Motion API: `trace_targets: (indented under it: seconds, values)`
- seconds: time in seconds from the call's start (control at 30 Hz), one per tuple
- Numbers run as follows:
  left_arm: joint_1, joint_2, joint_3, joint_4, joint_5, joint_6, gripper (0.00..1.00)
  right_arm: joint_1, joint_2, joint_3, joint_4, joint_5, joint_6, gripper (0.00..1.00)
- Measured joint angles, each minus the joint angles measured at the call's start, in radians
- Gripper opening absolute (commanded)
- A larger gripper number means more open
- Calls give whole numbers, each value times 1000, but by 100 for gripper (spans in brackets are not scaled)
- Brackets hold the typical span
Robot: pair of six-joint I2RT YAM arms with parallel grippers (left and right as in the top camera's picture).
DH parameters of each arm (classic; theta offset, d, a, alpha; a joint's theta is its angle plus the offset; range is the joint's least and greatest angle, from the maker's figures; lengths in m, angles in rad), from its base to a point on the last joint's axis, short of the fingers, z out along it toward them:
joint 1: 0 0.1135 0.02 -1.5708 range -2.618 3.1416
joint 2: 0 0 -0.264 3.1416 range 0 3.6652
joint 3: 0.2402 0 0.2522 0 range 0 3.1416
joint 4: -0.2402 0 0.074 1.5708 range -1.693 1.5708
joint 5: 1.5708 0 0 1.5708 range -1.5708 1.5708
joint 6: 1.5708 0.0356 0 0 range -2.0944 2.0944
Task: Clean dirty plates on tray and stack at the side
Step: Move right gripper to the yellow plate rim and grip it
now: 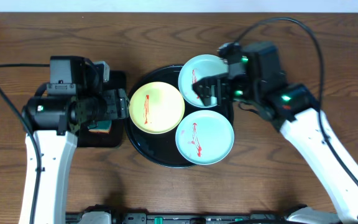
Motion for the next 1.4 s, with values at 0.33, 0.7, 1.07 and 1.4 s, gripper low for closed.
trace_targets:
  seconds: [0.33,0.7,1.07,1.4]
  values:
    - [0,43,0,63,-36,3,79,49,216,17,95,40,103,85]
    - [0,56,1,65,-156,-13,79,124,428,17,131,130,222,66]
    - [0,92,1,64,-250,-54,79,201,495,18,169,245,267,42]
    - [0,128,1,64,-254,-55,79,213,570,18,236,289,270,35]
